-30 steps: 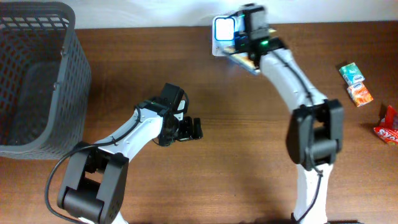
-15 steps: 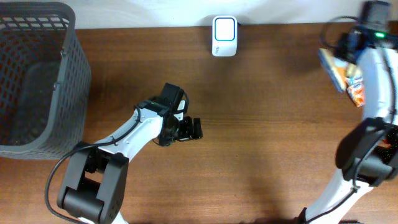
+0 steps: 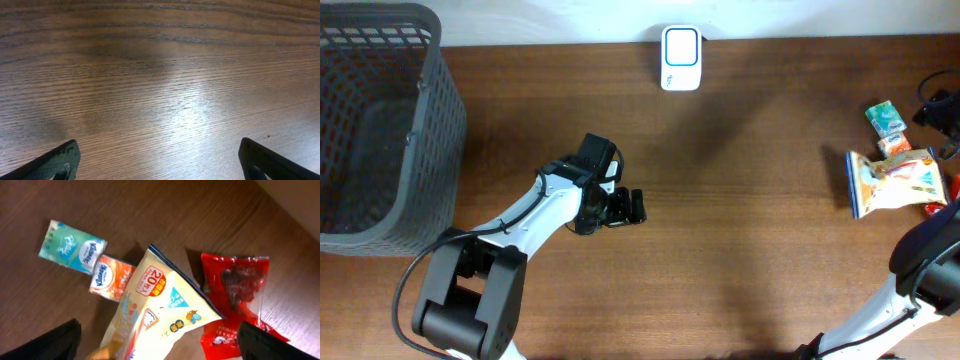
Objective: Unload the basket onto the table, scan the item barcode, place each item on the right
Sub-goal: 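Carry the wipes pack right and drop it at the right edge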
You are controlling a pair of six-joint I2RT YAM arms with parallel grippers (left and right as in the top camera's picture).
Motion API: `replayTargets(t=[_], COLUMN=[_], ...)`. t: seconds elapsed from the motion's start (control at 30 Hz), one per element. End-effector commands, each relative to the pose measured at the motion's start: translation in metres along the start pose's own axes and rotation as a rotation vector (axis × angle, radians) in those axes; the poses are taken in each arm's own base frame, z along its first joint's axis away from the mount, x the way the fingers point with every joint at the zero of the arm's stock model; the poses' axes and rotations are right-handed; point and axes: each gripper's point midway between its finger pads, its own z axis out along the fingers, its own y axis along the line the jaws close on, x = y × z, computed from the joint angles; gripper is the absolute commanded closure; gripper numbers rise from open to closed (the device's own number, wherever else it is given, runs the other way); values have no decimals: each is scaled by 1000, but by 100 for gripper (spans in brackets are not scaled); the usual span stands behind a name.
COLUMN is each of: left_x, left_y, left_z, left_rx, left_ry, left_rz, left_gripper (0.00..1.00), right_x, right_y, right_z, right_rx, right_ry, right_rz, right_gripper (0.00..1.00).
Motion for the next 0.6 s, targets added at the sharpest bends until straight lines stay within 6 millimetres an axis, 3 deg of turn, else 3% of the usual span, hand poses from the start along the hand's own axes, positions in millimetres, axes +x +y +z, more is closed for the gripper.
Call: replayTargets(t=[0.0, 0.03, 0.1, 0.27, 0.4, 0.57], left_x=[3, 3, 3, 2, 4, 11], left_y=[2, 2, 2, 2, 3, -5], left_z=[4, 4, 4, 4, 4, -9], left_rx=[-8, -8, -8, -7, -11, 26], left_ry=[10, 10, 9, 7, 15, 36], left_rz=[0, 0, 0, 1, -1, 52], left_gripper=[1, 1, 1, 1, 1, 1], right_x=[-21, -23, -26, 8, 51, 106], right_y=[-2, -1, 10, 49, 58, 79], right_z=[-44, -52, -93, -184, -227, -267], right_rx=[-28, -46, -158, -519, -573, -617], right_ry=[-87, -99, -135, -100, -40, -5], right_rz=[26, 27, 29, -11, -73, -313], right_gripper=[1, 1, 1, 1, 1, 1])
